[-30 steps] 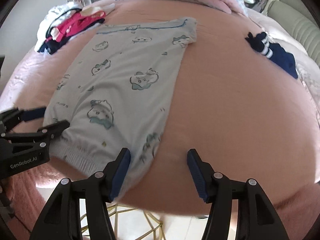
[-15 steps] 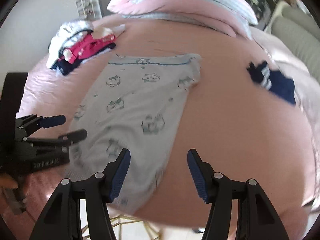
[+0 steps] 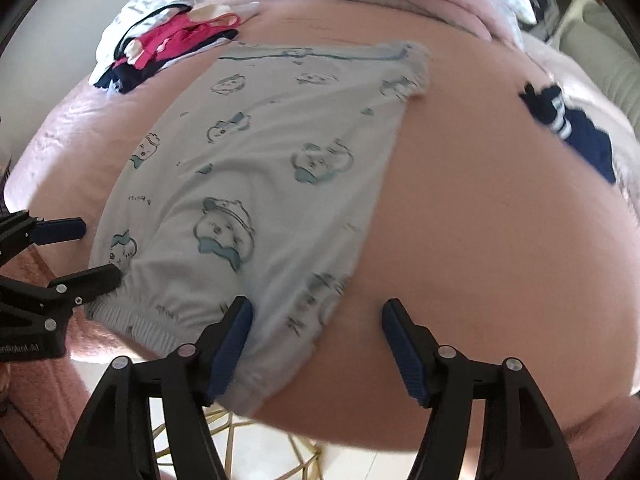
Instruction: Fold clothes
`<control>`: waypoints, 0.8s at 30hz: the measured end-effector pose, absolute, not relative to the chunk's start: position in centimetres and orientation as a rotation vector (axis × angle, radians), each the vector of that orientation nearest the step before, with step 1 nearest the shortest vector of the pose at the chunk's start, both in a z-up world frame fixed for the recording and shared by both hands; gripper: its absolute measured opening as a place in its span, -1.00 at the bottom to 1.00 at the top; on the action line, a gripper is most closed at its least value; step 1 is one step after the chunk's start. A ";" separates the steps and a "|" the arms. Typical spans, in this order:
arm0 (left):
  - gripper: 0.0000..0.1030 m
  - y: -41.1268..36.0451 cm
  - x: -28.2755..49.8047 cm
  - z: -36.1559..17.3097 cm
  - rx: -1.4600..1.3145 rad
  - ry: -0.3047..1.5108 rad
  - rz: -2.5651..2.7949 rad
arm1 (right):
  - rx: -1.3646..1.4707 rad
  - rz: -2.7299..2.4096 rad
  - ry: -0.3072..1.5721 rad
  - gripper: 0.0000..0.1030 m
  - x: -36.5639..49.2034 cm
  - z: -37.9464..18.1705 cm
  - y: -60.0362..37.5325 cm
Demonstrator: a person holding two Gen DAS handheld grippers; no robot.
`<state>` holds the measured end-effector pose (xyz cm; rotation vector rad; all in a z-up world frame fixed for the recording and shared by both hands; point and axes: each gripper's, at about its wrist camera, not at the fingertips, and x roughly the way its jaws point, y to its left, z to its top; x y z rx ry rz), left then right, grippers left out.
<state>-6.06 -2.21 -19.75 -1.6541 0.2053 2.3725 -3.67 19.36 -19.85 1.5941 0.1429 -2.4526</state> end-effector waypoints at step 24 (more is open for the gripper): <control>0.52 -1.0 -14.9 -14.7 -1.343 0.250 2.445 | 1.609 -2.553 0.024 0.40 -3.5 -15.8 25.5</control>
